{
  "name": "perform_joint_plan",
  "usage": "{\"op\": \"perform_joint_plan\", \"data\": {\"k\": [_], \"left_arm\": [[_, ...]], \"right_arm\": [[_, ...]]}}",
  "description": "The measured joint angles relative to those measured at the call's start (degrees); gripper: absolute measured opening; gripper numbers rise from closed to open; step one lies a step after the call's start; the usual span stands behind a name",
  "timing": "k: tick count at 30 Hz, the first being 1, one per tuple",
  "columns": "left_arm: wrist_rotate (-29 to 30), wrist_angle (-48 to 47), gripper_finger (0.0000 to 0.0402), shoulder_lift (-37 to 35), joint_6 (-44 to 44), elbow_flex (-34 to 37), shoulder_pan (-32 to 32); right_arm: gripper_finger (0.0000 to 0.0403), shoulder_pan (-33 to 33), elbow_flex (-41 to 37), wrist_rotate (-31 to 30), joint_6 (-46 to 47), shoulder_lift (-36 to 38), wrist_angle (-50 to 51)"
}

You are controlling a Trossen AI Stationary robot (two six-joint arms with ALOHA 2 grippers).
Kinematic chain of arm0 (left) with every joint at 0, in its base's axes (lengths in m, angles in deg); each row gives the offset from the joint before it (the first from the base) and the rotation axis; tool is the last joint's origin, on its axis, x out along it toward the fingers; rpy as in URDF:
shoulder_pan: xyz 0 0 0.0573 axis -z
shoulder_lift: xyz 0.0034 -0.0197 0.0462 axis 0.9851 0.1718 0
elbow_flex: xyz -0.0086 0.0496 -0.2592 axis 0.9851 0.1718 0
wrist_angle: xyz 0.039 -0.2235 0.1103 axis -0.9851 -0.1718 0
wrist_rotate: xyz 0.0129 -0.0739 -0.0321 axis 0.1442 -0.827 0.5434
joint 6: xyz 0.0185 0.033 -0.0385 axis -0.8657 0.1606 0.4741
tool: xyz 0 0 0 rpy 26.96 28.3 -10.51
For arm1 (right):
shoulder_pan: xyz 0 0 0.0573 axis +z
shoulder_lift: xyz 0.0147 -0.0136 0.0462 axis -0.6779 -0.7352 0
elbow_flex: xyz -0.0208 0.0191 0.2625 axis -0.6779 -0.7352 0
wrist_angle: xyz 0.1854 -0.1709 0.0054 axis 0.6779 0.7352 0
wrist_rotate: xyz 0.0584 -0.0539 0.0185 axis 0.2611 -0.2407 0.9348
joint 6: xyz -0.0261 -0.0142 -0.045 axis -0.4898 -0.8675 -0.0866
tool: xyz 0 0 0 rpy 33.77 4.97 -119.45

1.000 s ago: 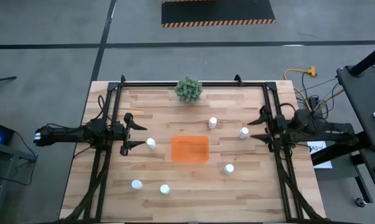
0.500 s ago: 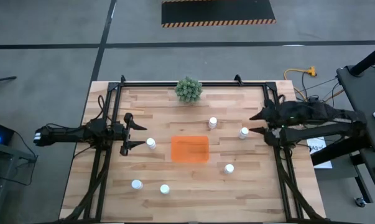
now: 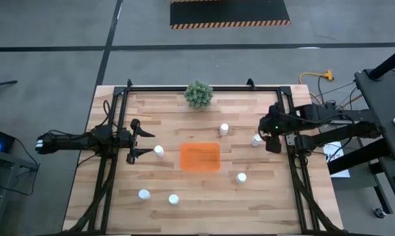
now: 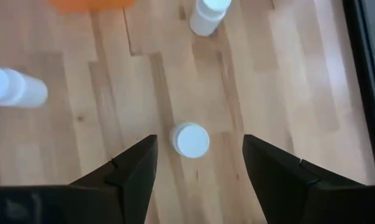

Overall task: Pick and place pill bottles into a basket
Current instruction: Put the white medicine bottle into the orange bin

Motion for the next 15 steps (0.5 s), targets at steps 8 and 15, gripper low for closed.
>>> {"op": "perform_joint_plan", "data": {"k": [8,15], "left_arm": [[0.00,0.00,0.0265,0.00,0.01,-0.01,0.00],[0.00,0.00,0.0265,0.00,0.00,-0.02,0.02]], "right_arm": [[0.0226,-3.35,-3.79,0.78,-3.12,-1.12,-1.77],[0.0226,-7.66,-7.34,5.73,-6.89,-1.09,-5.65]]}}
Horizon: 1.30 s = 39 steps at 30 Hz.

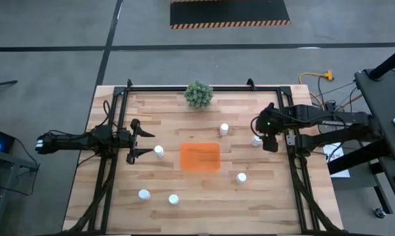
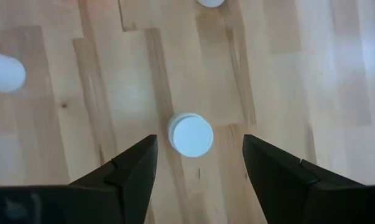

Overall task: Pick and place pill bottles into a basket
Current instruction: Put the white medicine bottle into the orange bin

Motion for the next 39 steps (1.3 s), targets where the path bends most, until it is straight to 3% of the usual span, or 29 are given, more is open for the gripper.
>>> {"op": "perform_joint_plan", "data": {"k": [15,31,39], "left_arm": [[0.00,0.02,0.0265,0.00,0.01,0.00,-0.01],[0.00,0.01,0.0265,0.00,0.01,0.02,0.00],[0.00,0.00,0.0265,0.00,0.00,0.01,-0.01]], "right_arm": [[0.0226,-4.09,-5.63,6.40,-3.47,-0.24,-6.24],[0.0226,-4.07,-5.76,6.73,-4.03,-8.30,-6.77],[0.0226,-4.69,-5.85,6.73,-5.00,-8.93,-8.05]]}}
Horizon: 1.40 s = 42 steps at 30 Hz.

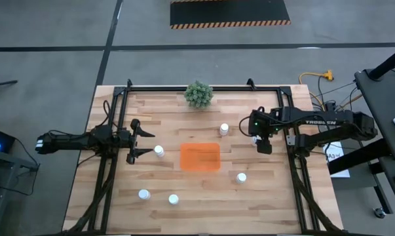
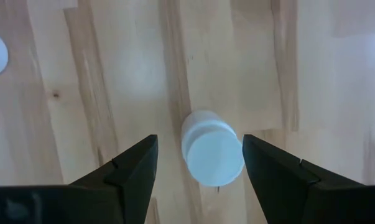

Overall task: Pick and place pill bottles into a basket
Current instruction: Put the white medicine bottle into the orange bin

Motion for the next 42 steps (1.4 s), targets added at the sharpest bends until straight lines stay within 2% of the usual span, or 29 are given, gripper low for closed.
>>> {"op": "perform_joint_plan", "data": {"k": [13,25,30,34,40,42], "left_arm": [[0.00,0.00,0.0265,0.00,0.02,0.00,-0.02],[0.01,0.02,0.0265,0.00,0.01,0.01,-0.02],[0.00,0.00,0.0265,0.00,0.00,0.00,-0.02],[0.00,0.00,0.0265,0.00,0.01,-0.01,-0.02],[0.00,0.00,0.0265,0.00,0.00,0.02,-0.02],[0.00,0.02,0.0265,0.00,0.00,-0.01,-0.01]], "right_arm": [[0.0226,-4.00,0.00,1.60,-1.33,-0.99,0.20],[0.0226,-4.13,0.00,2.56,-2.21,-8.02,-0.06],[0.0224,-4.23,0.00,2.55,-2.38,-8.67,-0.24],[0.0208,-4.23,0.00,2.54,-2.36,-8.60,-0.24],[0.0146,-4.25,0.08,2.49,-2.36,-9.00,-0.22],[0.0146,-4.25,0.11,2.47,-2.39,-9.04,-0.20]]}}
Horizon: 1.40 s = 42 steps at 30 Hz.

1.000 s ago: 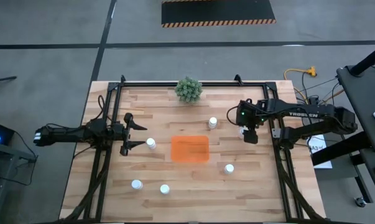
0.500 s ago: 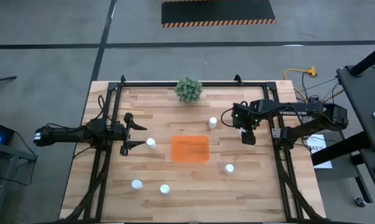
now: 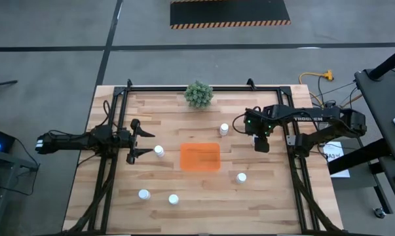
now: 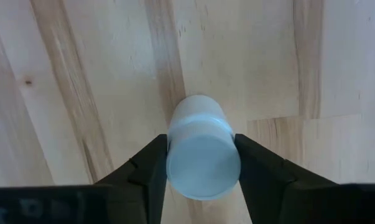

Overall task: Pick and place pill bottles into a basket
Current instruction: Put the white medicine bottle into the orange bin

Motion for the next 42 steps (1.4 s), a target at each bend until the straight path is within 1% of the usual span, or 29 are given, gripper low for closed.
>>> {"op": "perform_joint_plan", "data": {"k": [5,10,14,21,36,39,42], "left_arm": [[0.01,-0.02,0.0265,0.00,0.01,0.02,0.01],[0.02,-0.02,0.0265,0.00,0.00,0.02,0.00],[0.00,-0.01,0.0265,0.00,0.00,0.02,0.02],[0.01,0.00,0.0265,0.00,0.02,0.01,0.02],[0.01,-0.02,0.0265,0.00,0.00,0.02,0.02],[0.00,0.00,0.0265,0.00,0.00,0.00,0.00],[0.02,-0.02,0.0265,0.00,0.00,0.02,0.02]], "right_arm": [[0.0146,0.00,0.19,0.02,-0.18,0.44,0.54],[0.0146,0.00,2.35,0.02,-0.50,0.78,1.75],[0.0146,0.02,5.19,0.02,-0.38,0.74,4.10],[0.0146,1.31,11.61,0.00,1.99,0.63,11.08],[0.0146,9.30,21.59,-0.83,6.34,0.63,16.10],[0.0146,11.08,23.58,-1.19,7.24,-0.91,17.52],[0.0146,12.83,26.04,-1.66,7.83,-4.44,19.35]]}}
